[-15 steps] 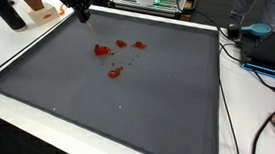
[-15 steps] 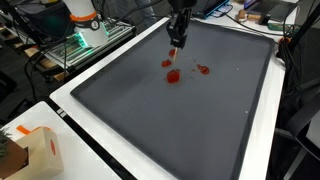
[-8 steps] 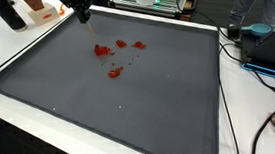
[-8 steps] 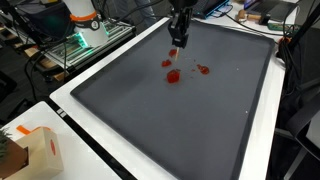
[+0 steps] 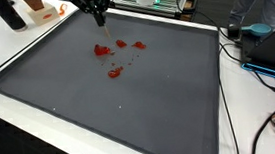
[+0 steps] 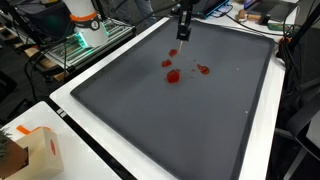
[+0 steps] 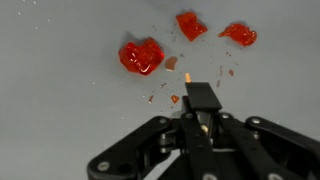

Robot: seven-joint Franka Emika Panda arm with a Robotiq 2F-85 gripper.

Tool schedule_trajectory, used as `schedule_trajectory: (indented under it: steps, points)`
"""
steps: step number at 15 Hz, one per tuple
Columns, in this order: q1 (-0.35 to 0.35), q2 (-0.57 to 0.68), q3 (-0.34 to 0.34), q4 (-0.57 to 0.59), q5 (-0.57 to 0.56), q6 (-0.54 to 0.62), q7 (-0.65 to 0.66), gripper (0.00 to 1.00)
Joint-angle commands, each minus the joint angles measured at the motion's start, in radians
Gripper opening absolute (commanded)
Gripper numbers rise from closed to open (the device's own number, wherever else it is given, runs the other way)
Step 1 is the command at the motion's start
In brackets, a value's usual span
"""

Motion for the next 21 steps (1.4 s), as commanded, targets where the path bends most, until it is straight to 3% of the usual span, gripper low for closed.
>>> schedule_trajectory:
  steps: [1,4,11,14,21]
  points:
    - [0.004,-0.039,0.028,-0.08,0.031,0.077,-0.106,0.03]
    - [0.012,-0.016,0.048,-0.09,0.032,0.139,-0.156,0.03]
    - [0.005,0.01,0.091,-0.08,0.16,-0.017,-0.374,0.03]
    - [0.012,0.012,0.089,-0.087,0.158,-0.063,-0.411,0.03]
    - [0.009,0.011,0.091,-0.146,0.201,-0.035,-0.507,0.03]
